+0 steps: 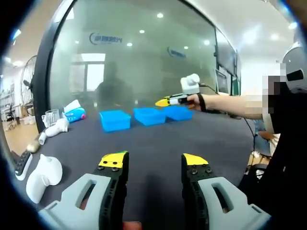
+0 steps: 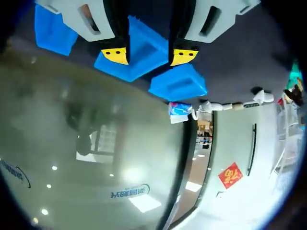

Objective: Sort the screws, nuts, and washers into the corresponding bins

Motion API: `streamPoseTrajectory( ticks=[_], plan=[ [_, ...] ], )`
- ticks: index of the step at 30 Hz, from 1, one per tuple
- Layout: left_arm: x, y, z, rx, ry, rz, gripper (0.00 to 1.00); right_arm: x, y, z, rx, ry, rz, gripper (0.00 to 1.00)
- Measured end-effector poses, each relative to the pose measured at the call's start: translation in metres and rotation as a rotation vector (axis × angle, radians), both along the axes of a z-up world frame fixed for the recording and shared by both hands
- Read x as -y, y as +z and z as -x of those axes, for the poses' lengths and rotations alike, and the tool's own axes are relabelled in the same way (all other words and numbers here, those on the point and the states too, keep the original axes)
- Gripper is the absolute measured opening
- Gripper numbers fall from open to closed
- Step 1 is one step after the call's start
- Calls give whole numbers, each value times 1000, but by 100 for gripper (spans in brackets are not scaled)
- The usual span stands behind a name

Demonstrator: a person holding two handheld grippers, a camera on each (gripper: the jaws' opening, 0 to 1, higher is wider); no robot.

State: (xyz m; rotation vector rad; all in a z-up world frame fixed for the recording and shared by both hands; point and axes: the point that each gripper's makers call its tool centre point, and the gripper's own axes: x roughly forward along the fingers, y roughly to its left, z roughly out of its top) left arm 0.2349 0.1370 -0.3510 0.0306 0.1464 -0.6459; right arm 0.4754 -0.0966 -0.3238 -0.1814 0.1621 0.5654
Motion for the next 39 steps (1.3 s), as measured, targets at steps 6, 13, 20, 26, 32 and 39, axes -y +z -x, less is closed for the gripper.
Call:
streamPoseTrajectory(
  ticks=[6,13,20,26,32,39],
  plan=[
    [4,4,1,15,-14,6,43,10,6,40,23,19,-15,30],
    [9,7,3,16,-31,4,43,23,9,97,56,45,-46,30],
    [15,9,4,17,-52,2,43,40,-5,153,58,51,-78,30],
    [19,13,4,19,-73,17,43,51,-15,194,56,56,-92,30],
    [22,13,4,21,-89,5,43,66,-22,222,54,49,-108,30],
    [28,10,8,17,-114,-12,43,77,-29,236,40,39,-115,30]
  ],
)
